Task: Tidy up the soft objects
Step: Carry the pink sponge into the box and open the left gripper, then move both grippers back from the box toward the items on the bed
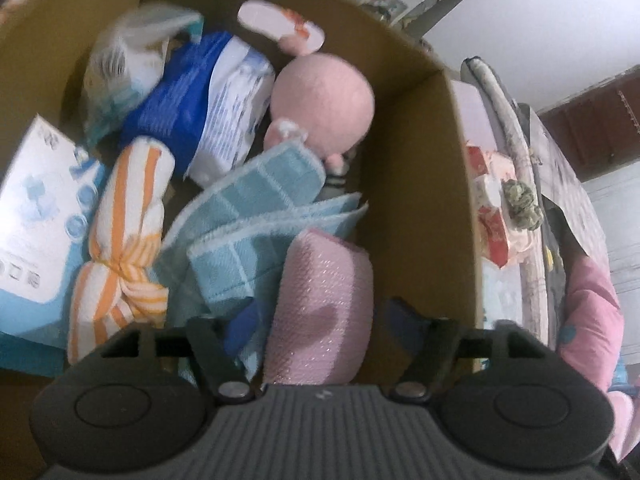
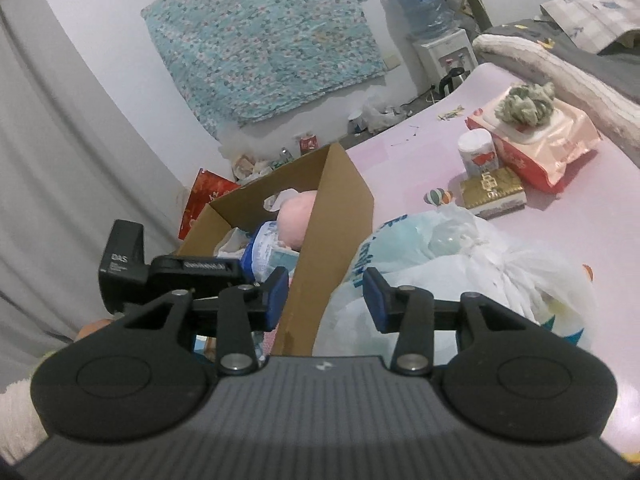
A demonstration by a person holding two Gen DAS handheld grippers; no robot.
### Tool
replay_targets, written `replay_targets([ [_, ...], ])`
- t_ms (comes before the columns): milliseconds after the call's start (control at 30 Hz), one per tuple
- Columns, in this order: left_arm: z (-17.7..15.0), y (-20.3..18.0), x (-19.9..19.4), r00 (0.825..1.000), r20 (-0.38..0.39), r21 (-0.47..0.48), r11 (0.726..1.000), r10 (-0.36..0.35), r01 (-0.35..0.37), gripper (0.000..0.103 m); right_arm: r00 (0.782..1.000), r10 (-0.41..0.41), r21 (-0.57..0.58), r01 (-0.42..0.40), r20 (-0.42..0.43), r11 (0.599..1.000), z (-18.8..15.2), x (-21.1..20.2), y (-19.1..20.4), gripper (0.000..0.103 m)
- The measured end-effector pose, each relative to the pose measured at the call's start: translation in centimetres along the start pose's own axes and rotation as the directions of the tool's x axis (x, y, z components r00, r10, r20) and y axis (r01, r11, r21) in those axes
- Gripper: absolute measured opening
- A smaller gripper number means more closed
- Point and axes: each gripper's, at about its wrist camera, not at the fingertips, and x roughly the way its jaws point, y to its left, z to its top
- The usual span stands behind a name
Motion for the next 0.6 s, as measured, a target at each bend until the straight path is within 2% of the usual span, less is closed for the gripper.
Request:
replay_targets([
  [100, -0.2, -0.5, -1.3, 0.999, 0.032, 0.001, 1.0, -0.021, 0.021, 0.088, 1.0, -0.004, 0.02, 0.003, 0.019, 1.0, -0.3, -0.5, -0.8, 0.049],
  [267, -0.7, -0.2, -3.3, 0.993, 0.079, -0.07, 0.993, -0.091, 0.097, 0.092, 0.999, -0.012, 0.06, 0.01, 0.03, 0.998, -0.8, -0.8, -1.8, 0.054],
  [333, -1.1, -0.2, -4.1, 0.992, 0.099, -0.07, 0.993, -0.084, 0.091, 0.092, 0.999, -0.012, 0.068, 0.009, 0.04, 0.998, -0.9, -1.2, -2.1, 0.056],
  [433, -1.8, -0.7, -6.0, 0.987, 0.15, -0.057, 0.996, -0.053, 0.062, 0.092, 0.998, -0.012, 0.084, 0.007, 0.065, 0.996, -1.1, -1.9, -2.7, 0.066],
  [600, -3.4, -2.0, -9.7, 0.973, 0.22, 0.004, 0.997, -0.074, 0.075, 0.092, 0.995, -0.02, 0.083, 0.011, 0.102, 0.997, -1.2, -3.3, -3.4, 0.08],
])
